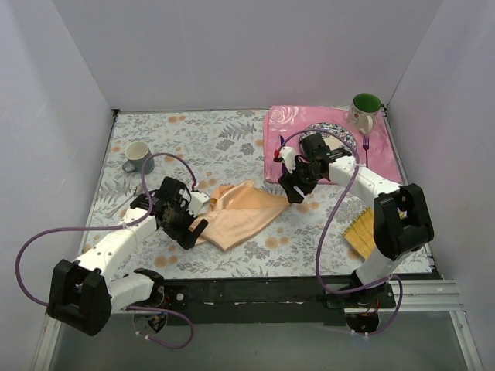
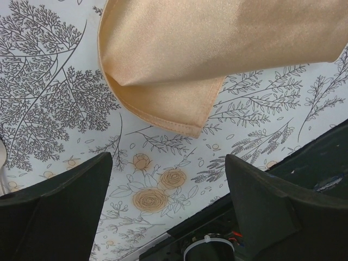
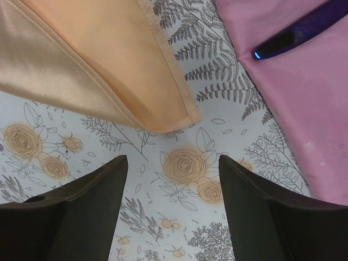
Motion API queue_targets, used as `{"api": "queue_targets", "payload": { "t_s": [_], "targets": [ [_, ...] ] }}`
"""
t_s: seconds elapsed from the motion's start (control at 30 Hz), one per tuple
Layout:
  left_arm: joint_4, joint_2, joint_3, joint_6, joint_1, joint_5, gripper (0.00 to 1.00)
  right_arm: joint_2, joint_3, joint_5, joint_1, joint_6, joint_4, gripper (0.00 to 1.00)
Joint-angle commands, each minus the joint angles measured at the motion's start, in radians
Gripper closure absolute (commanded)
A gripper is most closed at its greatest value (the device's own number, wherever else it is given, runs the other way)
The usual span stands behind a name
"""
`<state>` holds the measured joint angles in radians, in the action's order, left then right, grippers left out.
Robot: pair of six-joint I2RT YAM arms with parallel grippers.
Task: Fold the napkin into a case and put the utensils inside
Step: Pick up the crumpled napkin from the center of the board.
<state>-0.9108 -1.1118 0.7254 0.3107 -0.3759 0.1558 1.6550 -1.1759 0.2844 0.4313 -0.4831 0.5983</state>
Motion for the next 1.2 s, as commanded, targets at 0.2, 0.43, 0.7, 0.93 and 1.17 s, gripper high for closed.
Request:
{"api": "queue_targets", "payload": {
  "t_s": [0.2, 0.43, 0.7, 0.93, 1.17],
  "targets": [
    [0.079, -0.025, -0.024, 0.018, 0.0, -0.028, 0.18, 0.094, -0.028, -0.073, 0.066, 0.078, -0.089, 0.27],
    [0.099, -0.06, -0.027, 0.008, 0.0, -0.015, 0.21, 0.112, -0.021, -0.085, 0.092, 0.09, -0.097, 0.27],
    [0.133, -0.117, -0.038, -0.028, -0.008, -0.004, 0.29, 0.117, 0.033, -0.102, 0.113, 0.092, -0.146, 0.34],
    [0.161, -0.146, -0.053, -0.024, -0.012, -0.002, 0.36, 0.127, 0.047, -0.113, 0.116, 0.087, -0.155, 0.42],
    [0.237, -0.213, -0.043, 0.031, -0.011, -0.045, 0.67, 0.04, 0.14, 0.004, 0.115, 0.018, -0.111, 0.59]
  ]
}}
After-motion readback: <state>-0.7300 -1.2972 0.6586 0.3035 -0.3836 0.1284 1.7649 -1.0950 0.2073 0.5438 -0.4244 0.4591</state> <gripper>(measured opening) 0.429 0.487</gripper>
